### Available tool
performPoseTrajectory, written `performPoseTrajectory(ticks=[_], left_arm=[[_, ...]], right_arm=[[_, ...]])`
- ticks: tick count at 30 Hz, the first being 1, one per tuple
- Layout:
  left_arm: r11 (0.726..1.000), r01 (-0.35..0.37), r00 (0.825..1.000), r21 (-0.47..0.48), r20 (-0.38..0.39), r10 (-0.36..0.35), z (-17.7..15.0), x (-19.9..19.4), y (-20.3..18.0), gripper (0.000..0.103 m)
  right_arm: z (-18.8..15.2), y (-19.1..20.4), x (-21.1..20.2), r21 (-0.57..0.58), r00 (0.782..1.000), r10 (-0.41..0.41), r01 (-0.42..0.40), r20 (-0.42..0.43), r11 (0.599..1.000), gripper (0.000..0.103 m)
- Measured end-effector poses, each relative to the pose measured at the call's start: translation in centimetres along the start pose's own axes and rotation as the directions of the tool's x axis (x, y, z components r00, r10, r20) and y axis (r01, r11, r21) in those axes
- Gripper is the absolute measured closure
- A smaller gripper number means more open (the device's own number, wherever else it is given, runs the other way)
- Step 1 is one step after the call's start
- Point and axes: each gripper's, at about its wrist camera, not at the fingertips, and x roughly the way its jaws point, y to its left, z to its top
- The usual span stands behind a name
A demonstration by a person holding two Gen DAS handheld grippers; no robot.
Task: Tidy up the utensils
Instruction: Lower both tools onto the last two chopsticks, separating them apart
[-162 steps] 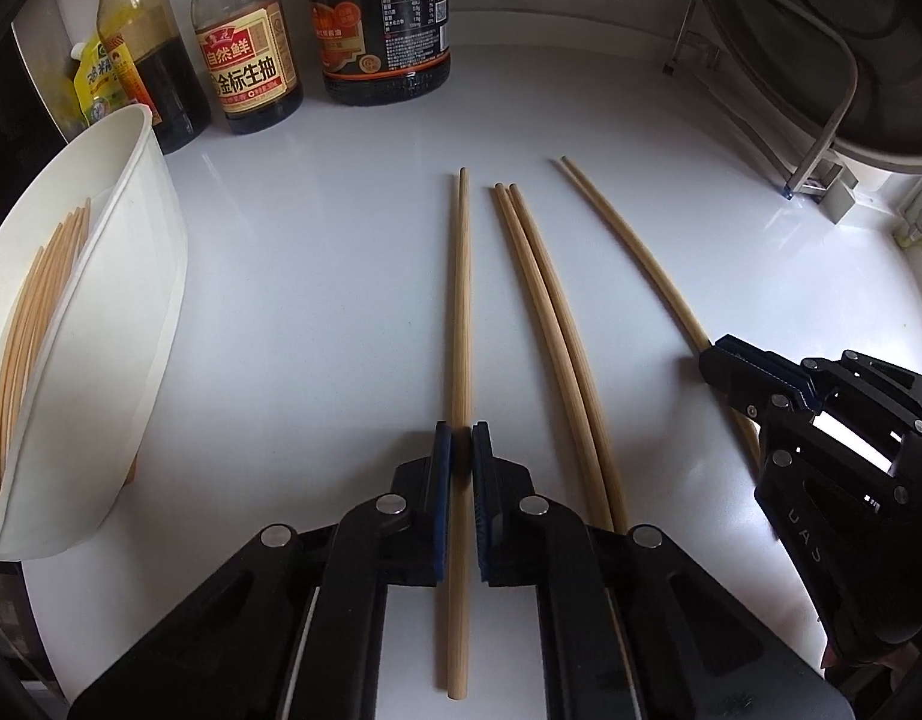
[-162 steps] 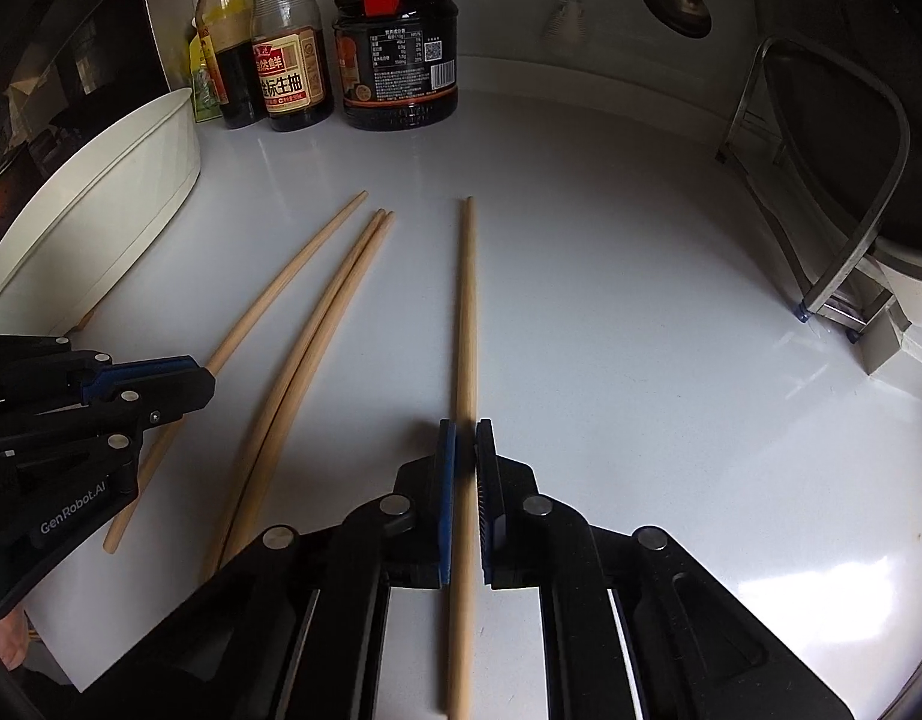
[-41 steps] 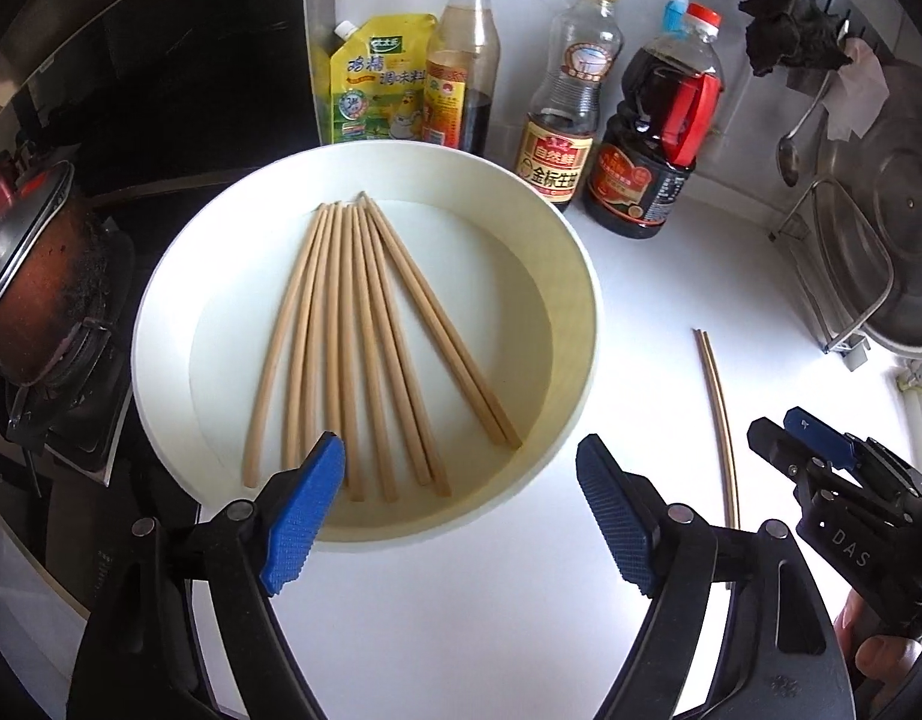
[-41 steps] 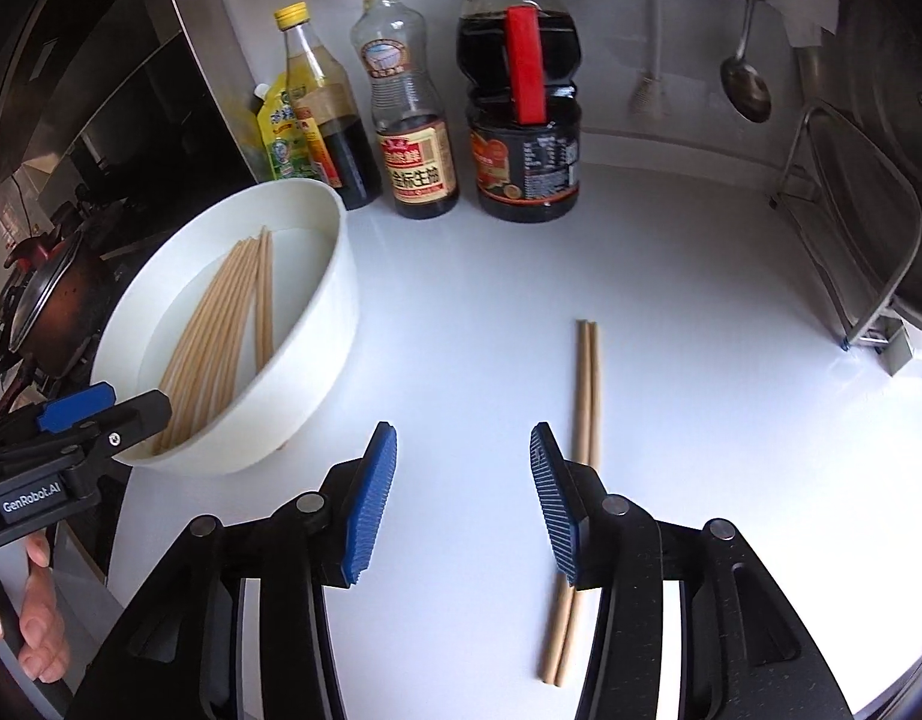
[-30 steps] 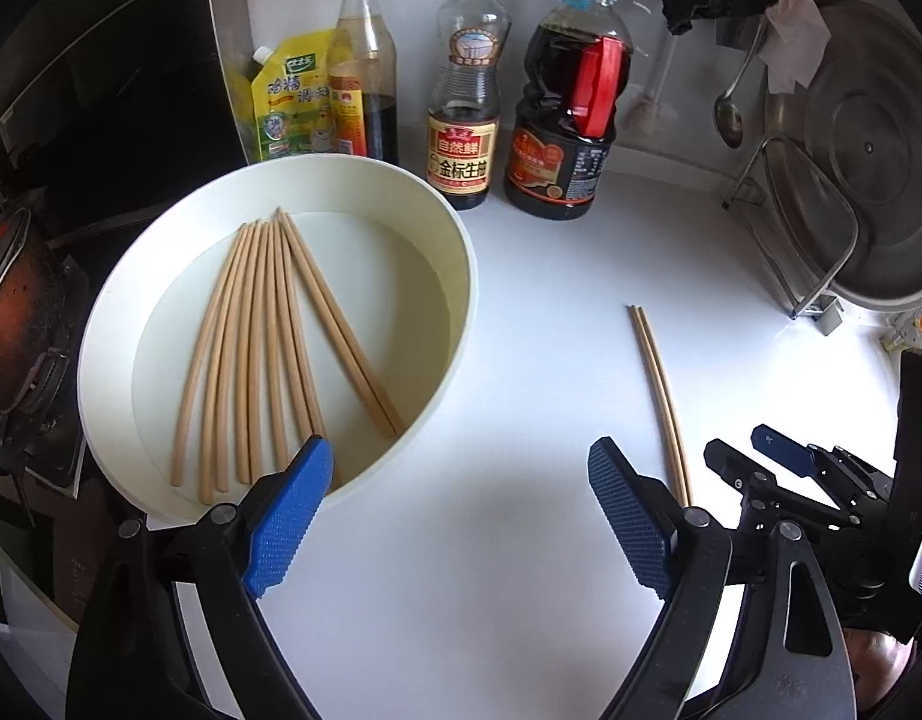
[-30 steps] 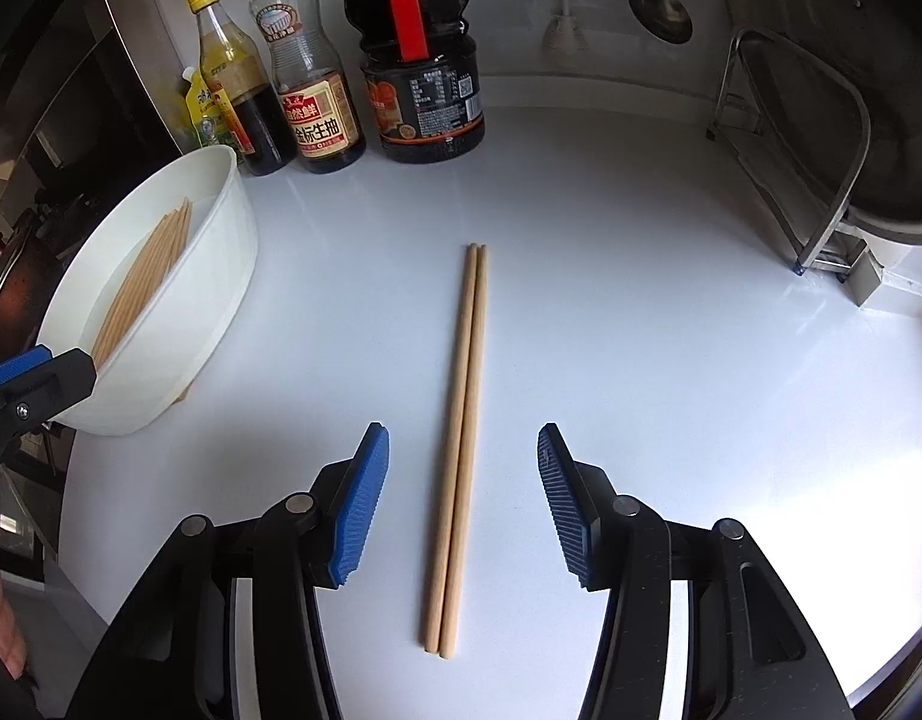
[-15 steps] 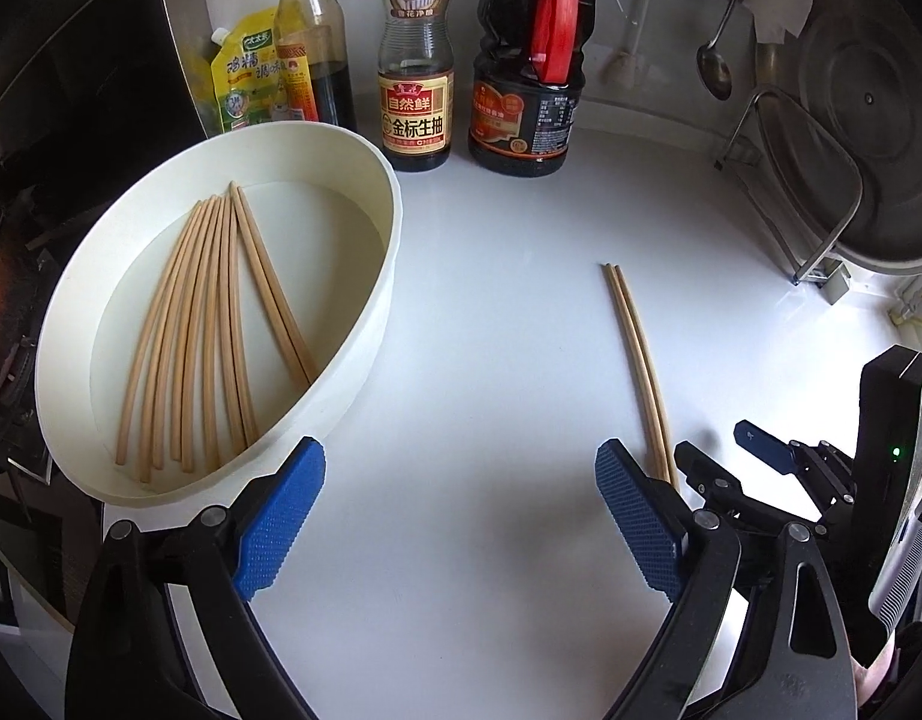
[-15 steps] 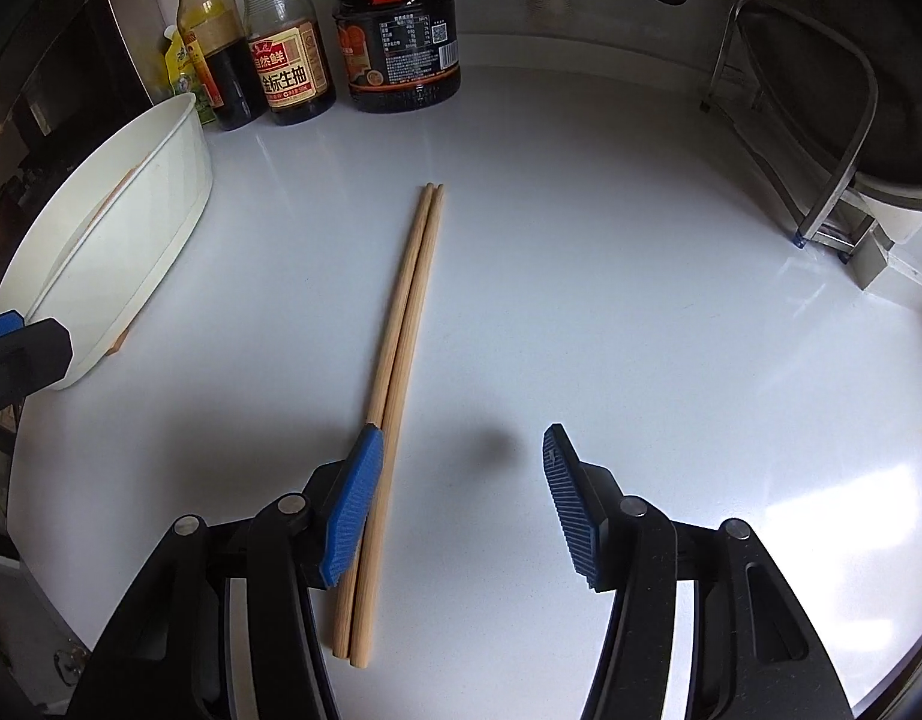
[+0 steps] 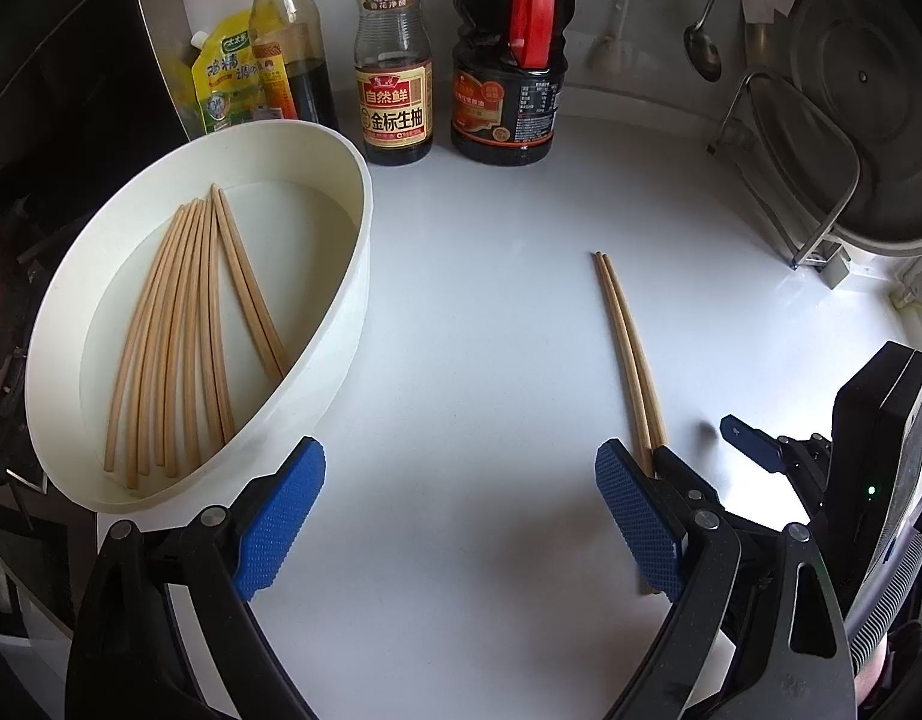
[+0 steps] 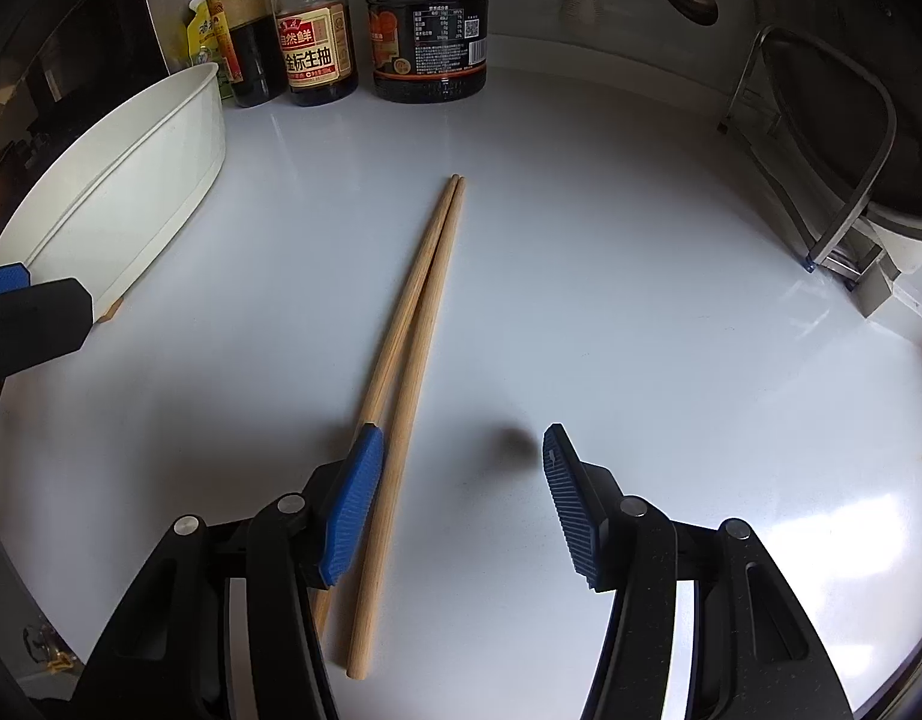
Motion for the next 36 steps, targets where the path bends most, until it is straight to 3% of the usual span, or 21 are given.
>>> performPoseTrajectory(ticks=[10, 13, 16, 18, 19, 27, 33, 35, 36], left_arm=[[1.000, 0.010, 1.000, 0.026, -0.011, -0.009, -0.2, 0.4, -1.2, 0.013], [1.000, 0.019, 1.000, 0.024, -0.020, -0.018, -0.2, 0.7, -1.5, 0.013], [1.000, 0.022, 1.000, 0.019, -0.022, -0.021, -0.2, 1.0, -1.9, 0.013], [0.999, 0.020, 1.000, 0.028, -0.015, -0.020, -0.3, 1.0, -2.4, 0.013], [0.999, 0.021, 1.000, 0.034, -0.011, -0.021, -0.2, 0.9, -2.6, 0.013], [0.997, 0.059, 0.998, 0.054, -0.033, -0.057, 0.1, 2.7, -4.9, 0.013], [0.998, 0.048, 0.997, 0.042, -0.064, -0.046, 0.4, 5.5, -6.6, 0.013], [0.998, 0.029, 0.998, 0.046, -0.065, -0.026, 0.5, 6.0, -7.0, 0.013], [0.999, 0.025, 0.998, 0.047, -0.062, -0.022, 0.5, 6.2, -7.2, 0.013]], right_arm=[[-0.5, 0.4, 0.2, -0.027, 0.999, 0.037, -0.036, 0.036, 0.999, 0.052], [-0.6, 0.3, 0.1, -0.036, 0.998, 0.044, -0.043, 0.047, 0.998, 0.068], [-0.7, -0.3, 0.0, -0.030, 0.997, 0.051, -0.050, 0.054, 0.998, 0.076], [-0.7, -0.8, 0.0, -0.023, 0.997, 0.049, -0.048, 0.055, 0.999, 0.094], [-0.8, -1.3, 0.0, -0.014, 0.997, 0.050, -0.049, 0.054, 0.999, 0.095], [-1.9, -5.2, -0.4, 0.072, 0.999, 0.028, -0.031, 0.040, 0.997, 0.096], [-2.6, -7.7, -0.9, 0.107, 0.999, 0.001, -0.004, 0.034, 0.994, 0.096], [-2.7, -8.3, -1.0, 0.122, 1.000, 0.008, -0.012, 0.030, 0.992, 0.095], [-2.7, -8.4, -1.1, 0.129, 1.000, 0.009, -0.013, 0.029, 0.992, 0.089]])
